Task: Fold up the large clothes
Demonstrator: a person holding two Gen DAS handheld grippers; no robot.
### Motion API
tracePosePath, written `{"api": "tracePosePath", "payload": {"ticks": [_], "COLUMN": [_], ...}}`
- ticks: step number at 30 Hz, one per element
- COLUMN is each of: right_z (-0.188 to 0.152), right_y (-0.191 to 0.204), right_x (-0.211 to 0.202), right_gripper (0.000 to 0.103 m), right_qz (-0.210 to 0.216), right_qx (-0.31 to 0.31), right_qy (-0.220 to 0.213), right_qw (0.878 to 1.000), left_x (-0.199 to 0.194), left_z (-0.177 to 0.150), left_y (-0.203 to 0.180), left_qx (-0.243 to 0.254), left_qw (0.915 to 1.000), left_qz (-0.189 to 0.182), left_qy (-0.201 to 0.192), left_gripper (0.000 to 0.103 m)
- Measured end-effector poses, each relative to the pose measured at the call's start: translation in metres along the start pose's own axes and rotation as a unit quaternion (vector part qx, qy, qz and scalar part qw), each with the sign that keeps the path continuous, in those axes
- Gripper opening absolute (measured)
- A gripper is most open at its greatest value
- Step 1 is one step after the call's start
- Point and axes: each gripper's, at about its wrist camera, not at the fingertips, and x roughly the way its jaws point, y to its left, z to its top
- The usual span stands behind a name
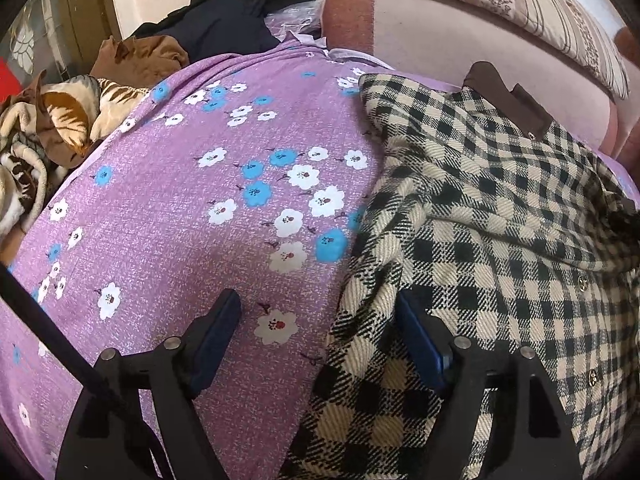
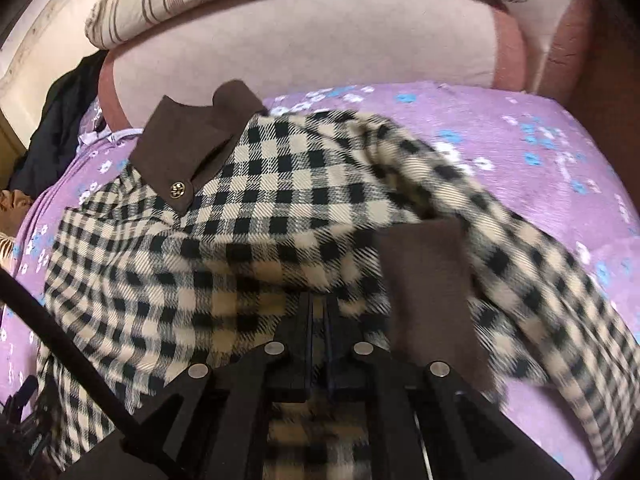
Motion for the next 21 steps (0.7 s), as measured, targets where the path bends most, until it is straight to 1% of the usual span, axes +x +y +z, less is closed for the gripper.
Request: {"api": "tracePosePath", "payload": {"ticks": [1,2,5,6,7,8,9,10,12,13,14,16,17,18,20,21], "right_z": [-0.007,-0.015,-0.042,-0.047,-0.054,-0.067,-0.079,-0.089,-0.113,-0.123,-0.139,-0.161,-0.175,-0.19,-0.211,-0.22], "right_y": [-0.001,-0.005,-0.022,-0.03,-0.045,-0.057,-0.068,-0.08,-0.12,-0.137,-0.165,-0.203,-0.226,-0.25,-0.278,-0.288], "right_x": [-0.007,-0.012,-0.024,-0.034,-0.044,-0.053,-0.061,-0.07,-0.098,-0.111,-0.13,-0.154,-0.168,-0.183,-0.203,-0.211], "right_gripper": [0.015,0.019,0.019,0.019,0.022,0.023,0.023,0.024,0.029,0.035,0.038,0.041,0.046,0.047,0.048,0.049], "right_qz": [0.001,0.003,-0.004,-0.002,-0.012,-0.032,-0.036,-0.036,-0.032,-0.03,-0.027,-0.028,-0.029,-0.026,-0.031,-0.039], "right_qx": [-0.002,-0.002,0.004,0.01,0.014,0.017,0.021,0.03,0.075,0.097,0.137,0.194,0.234,0.28,0.342,0.361], "right_qy": [-0.001,-0.001,0.015,0.019,0.021,0.023,0.025,0.025,0.021,0.017,0.007,-0.003,-0.008,-0.018,-0.035,-0.043], "right_qw": [1.0,1.0,1.0,1.0,1.0,0.999,0.999,0.999,0.996,0.995,0.99,0.981,0.972,0.959,0.939,0.931], "left_x": [0.0,0.0,0.0,-0.002,-0.003,-0.005,-0.008,-0.014,-0.028,-0.037,-0.044,-0.061,-0.067,-0.074,-0.081,-0.085], "left_z": [0.0,0.0,-0.001,-0.002,-0.003,-0.004,-0.005,-0.007,-0.011,-0.013,-0.015,-0.019,-0.02,-0.021,-0.022,-0.022], "left_y": [-0.001,-0.001,0.001,0.001,0.001,0.001,0.001,0.001,-0.001,-0.004,-0.007,-0.012,-0.014,-0.017,-0.018,-0.018], "left_qx": [0.001,0.001,-0.003,-0.003,-0.003,-0.001,0.001,0.003,0.006,0.01,0.015,0.027,0.03,0.034,0.032,0.027], "left_qw": [1.0,1.0,1.0,1.0,1.0,1.0,1.0,0.9999,0.9996,0.9992,0.9987,0.9974,0.9969,0.9962,0.9956,0.9955], "left_qz": [0.002,0.003,0.0,-0.001,-0.002,-0.003,-0.004,-0.007,-0.02,-0.028,-0.034,-0.04,-0.04,-0.041,-0.044,-0.048], "left_qy": [-0.001,-0.001,-0.001,-0.002,-0.002,-0.003,-0.003,-0.007,-0.02,-0.027,-0.034,-0.053,-0.06,-0.069,-0.075,-0.076], "left_gripper": [0.079,0.08,0.08,0.08,0.08,0.08,0.08,0.08,0.08,0.08,0.08,0.08,0.08,0.08,0.08,0.08]}}
